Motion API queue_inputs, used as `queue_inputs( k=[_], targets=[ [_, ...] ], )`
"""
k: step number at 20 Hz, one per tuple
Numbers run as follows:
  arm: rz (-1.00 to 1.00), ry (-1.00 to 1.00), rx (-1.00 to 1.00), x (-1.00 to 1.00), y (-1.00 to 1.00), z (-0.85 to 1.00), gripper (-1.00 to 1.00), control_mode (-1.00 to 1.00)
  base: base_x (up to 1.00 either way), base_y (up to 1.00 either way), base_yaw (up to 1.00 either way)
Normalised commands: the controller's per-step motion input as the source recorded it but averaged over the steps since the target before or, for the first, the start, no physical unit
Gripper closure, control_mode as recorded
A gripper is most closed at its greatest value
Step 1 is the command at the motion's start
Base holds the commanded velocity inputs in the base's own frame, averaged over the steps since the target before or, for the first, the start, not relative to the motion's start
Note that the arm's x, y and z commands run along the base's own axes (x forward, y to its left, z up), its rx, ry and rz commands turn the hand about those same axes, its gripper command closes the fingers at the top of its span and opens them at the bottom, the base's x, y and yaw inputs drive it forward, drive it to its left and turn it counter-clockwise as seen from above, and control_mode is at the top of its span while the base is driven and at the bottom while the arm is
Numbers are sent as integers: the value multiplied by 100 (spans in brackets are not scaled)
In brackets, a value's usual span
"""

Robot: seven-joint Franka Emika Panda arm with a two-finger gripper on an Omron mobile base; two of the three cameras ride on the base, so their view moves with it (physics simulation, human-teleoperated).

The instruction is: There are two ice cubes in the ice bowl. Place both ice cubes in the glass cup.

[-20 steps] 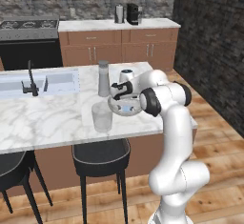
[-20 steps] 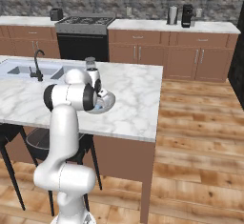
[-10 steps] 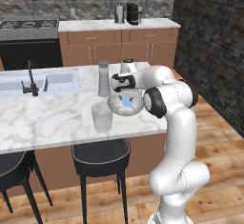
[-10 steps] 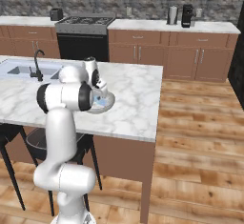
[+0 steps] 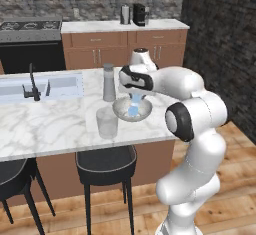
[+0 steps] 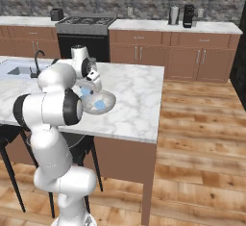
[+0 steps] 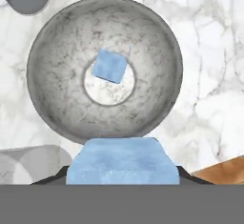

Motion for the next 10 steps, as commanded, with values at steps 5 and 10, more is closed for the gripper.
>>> queue_inputs(
  k=[5, 10],
  targets=[
    [2, -7, 0, -71, 49, 99, 100, -100, 0, 0, 0],
    [3, -19, 0, -28, 77, 71, 100, -100, 0, 0, 0]
  ],
)
